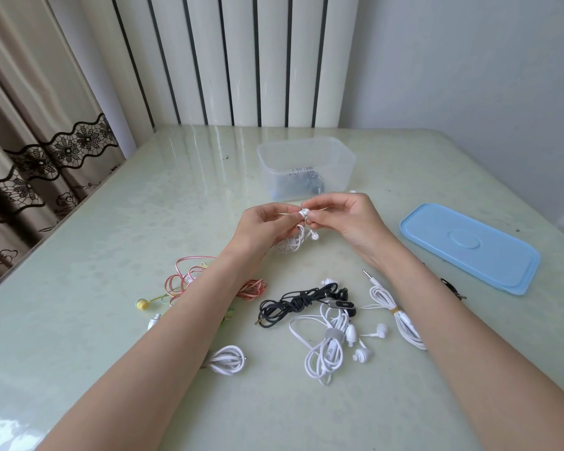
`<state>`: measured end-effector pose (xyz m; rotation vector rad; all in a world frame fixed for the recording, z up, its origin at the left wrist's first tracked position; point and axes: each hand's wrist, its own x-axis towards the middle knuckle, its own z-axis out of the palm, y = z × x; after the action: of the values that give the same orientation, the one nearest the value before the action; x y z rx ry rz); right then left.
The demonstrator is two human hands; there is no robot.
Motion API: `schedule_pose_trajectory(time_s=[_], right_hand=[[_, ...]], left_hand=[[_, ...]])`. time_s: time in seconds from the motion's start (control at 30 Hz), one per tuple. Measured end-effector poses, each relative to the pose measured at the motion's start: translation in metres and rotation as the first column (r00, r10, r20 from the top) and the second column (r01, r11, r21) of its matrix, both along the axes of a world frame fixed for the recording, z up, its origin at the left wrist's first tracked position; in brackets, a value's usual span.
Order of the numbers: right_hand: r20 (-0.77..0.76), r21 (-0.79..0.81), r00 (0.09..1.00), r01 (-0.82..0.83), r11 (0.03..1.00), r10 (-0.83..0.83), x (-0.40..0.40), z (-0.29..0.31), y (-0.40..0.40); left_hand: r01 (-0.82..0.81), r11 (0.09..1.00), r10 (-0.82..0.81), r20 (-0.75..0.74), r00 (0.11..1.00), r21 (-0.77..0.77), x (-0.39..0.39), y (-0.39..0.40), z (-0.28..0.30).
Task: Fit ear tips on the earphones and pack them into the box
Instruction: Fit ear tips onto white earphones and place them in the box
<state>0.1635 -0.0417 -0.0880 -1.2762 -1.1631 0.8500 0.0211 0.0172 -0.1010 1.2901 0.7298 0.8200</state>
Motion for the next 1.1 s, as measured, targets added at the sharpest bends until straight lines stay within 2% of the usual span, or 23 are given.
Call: schedule_pose_trajectory(time_s=[0.17,0.33,0.4,0.53,0.63,0.83,0.93,1.03,1.1], right_hand=[[-0.001,0.029,1.0,-0.002,1.0,0.002,0.001,-0.001,0.0],[0.114,0.046,0.994,-0.005,0.999,0.0,-0.002,0.0,0.002],[0.065,0.04,0.998,-0.013,0.999,0.011,-0.002,-0.001,0.0],[-0.157,0.01,0.988,-0.001,1.0,0.002,0.004,-0.001,-0.002],[-0.17,-0.013,0.985,0.014,1.0,-0.016,0.004,0.0,-0.001],[-0.004,-0.035,0.998,0.062,0.997,-0.062,0.002,0.0,0.0],[0.13,-0.032,0.986,0.106,0.994,-0.101,0.008,0.004,0.002],[0.236,0.007,0.94,0.252,0.968,-0.247,0.03,0.009,0.004],[0.342,0.035,0.87,0.365,0.93,-0.354,0.048,0.011,0.008]], left_hand=[[0.044,0.999,-0.044,0.026,0.999,0.005,-0.001,-0.002,0.001],[0.023,1.0,-0.022,0.055,0.998,-0.015,-0.003,-0.002,0.001],[0.015,1.0,-0.013,0.068,0.998,-0.024,-0.003,-0.002,0.0],[0.007,1.0,-0.007,0.058,0.998,-0.011,-0.001,-0.003,0.0],[0.005,1.0,-0.006,0.052,0.999,0.012,-0.001,-0.003,0.002],[0.006,0.997,-0.005,-0.009,1.0,0.078,0.0,-0.004,0.001],[-0.048,0.984,0.064,-0.09,0.994,0.17,0.001,-0.005,-0.001],[-0.063,0.969,0.103,-0.155,0.983,0.241,0.006,-0.007,-0.004],[-0.036,0.964,0.087,-0.184,0.979,0.265,0.008,-0.008,-0.005]])
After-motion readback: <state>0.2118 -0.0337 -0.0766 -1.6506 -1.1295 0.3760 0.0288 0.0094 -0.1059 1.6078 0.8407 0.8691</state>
